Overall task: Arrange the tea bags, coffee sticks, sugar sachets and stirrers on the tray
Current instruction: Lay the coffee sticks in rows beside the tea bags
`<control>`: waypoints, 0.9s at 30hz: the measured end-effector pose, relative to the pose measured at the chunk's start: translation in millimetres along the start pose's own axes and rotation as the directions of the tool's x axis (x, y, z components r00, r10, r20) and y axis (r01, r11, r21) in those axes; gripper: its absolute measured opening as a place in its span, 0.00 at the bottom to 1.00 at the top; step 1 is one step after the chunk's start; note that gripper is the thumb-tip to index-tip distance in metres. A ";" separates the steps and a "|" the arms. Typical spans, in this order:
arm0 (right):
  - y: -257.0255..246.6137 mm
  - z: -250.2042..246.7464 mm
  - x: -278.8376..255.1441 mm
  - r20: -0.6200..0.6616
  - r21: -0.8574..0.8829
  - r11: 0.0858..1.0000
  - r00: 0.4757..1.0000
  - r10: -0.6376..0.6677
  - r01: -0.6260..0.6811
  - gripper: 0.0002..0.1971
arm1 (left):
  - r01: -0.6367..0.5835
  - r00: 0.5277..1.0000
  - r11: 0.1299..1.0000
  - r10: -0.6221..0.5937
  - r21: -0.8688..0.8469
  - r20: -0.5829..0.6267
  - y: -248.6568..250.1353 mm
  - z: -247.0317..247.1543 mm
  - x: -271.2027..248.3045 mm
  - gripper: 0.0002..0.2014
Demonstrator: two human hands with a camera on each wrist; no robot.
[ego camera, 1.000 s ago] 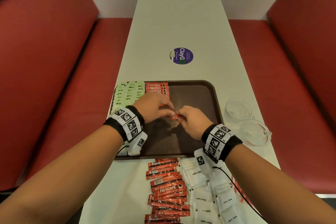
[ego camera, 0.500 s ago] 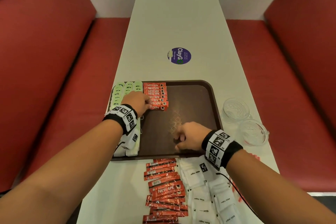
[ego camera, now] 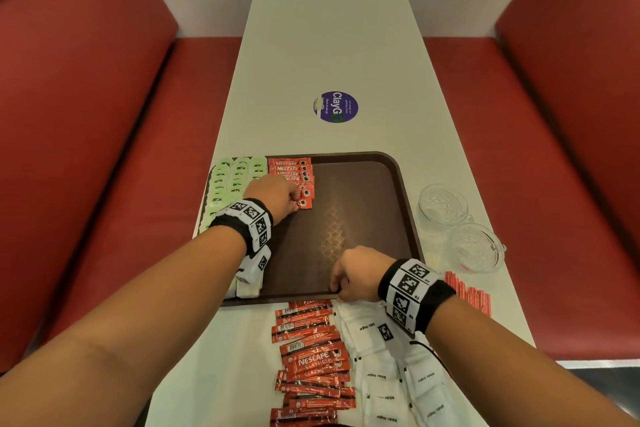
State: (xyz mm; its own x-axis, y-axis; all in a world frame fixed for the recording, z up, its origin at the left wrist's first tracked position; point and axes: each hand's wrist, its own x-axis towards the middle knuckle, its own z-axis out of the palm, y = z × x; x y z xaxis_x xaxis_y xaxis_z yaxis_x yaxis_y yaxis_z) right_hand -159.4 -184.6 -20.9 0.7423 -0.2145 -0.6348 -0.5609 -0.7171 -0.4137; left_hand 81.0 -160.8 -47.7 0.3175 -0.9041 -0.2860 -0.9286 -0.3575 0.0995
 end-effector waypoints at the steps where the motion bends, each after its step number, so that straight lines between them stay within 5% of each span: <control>1: -0.9 0.4 -1.1 -0.003 -0.003 1.000 1.000 0.006 -0.006 0.10 | 0.005 1.000 1.000 -0.005 0.010 0.008 1.3 -1.9 -0.7 0.11; 6: -5.4 5.6 -7.0 -0.068 -0.042 0.999 0.998 0.011 -0.014 0.11 | -0.067 0.989 0.998 0.064 -0.014 -0.132 16.0 -15.5 -35.5 0.12; 11: -9.8 13.9 -16.4 -0.153 -0.083 0.996 0.988 0.006 -0.019 0.13 | -0.287 0.924 0.958 0.272 -0.017 -0.269 38.3 0.1 -117.3 0.08; 15: -11.8 18.8 -24.2 -0.199 -0.067 0.998 0.980 -0.007 -0.007 0.11 | -0.433 0.889 0.890 0.448 0.143 -0.095 51.4 37.5 -170.2 0.11; 19: -16.8 24.4 -31.4 -0.230 -0.087 0.996 0.973 -0.016 -0.004 0.10 | -0.416 0.904 0.871 0.428 0.262 0.011 55.3 64.8 -196.8 0.08; 23: -23.5 31.0 -37.8 -0.254 -0.128 0.992 0.967 -0.034 0.001 0.11 | -0.276 0.961 0.917 0.274 0.287 0.047 58.1 70.5 -206.3 0.22; 27: -30.1 36.3 -42.7 -0.273 -0.131 0.991 0.961 -0.031 -0.005 0.11 | -0.228 0.974 0.924 0.218 0.306 0.067 52.4 69.5 -214.3 0.25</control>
State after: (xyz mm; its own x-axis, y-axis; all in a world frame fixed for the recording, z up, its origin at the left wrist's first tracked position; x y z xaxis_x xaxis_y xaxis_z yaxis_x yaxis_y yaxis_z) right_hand -187.5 -129.8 -4.9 0.8312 -0.3653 -0.4190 -0.5120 -0.7967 -0.3210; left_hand -49.1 30.5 -47.5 0.0934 -0.9426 -0.3207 -0.9896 -0.0523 -0.1343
